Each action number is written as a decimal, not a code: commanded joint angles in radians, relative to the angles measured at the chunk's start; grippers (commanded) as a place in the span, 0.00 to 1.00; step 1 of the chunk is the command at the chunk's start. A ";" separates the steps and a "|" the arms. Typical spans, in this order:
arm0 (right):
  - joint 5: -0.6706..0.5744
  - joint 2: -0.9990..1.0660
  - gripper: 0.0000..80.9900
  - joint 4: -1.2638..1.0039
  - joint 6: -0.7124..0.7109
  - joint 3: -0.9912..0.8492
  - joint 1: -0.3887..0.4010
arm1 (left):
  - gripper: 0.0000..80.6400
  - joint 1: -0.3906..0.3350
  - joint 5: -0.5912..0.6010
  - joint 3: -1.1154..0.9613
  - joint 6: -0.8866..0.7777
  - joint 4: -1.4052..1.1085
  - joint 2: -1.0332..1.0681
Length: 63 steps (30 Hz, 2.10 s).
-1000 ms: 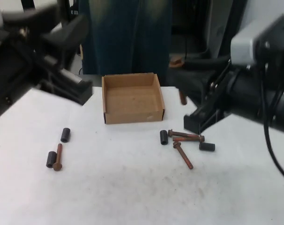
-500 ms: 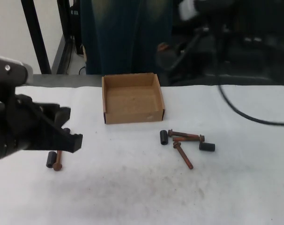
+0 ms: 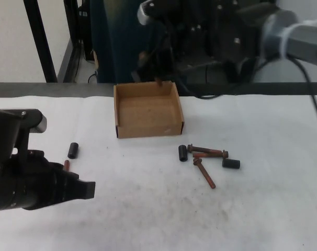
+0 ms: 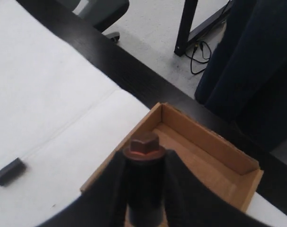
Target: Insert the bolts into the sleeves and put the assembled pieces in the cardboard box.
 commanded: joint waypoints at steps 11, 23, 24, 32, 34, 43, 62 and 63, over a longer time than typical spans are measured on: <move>0.095 0.231 0.00 0.136 -0.004 -0.186 -0.006 | 0.01 0.001 0.003 -0.010 -0.033 0.005 0.000; 0.112 0.300 0.01 0.106 -0.046 -0.186 -0.049 | 0.01 0.001 0.003 -0.010 -0.033 0.004 0.000; 0.112 0.300 0.02 0.097 -0.046 -0.186 -0.050 | 0.01 0.001 0.003 -0.010 -0.033 0.002 0.000; 0.112 0.300 0.42 0.017 -0.046 -0.186 -0.051 | 0.01 0.001 0.003 -0.010 -0.033 -0.025 0.000; 0.112 0.300 0.47 0.015 -0.046 -0.186 -0.051 | 0.01 0.001 0.003 -0.010 -0.033 -0.025 0.000; 0.112 0.264 0.48 0.066 -0.037 -0.220 -0.048 | 0.01 0.001 -0.018 -0.010 -0.017 -0.062 0.000; 0.113 -0.059 0.48 0.497 -0.077 -0.343 0.076 | 0.01 0.167 -0.026 -0.010 0.168 -0.269 0.000; 0.136 -0.084 0.48 0.497 -0.100 -0.323 0.090 | 0.03 0.189 -0.008 -0.010 0.168 -0.268 0.000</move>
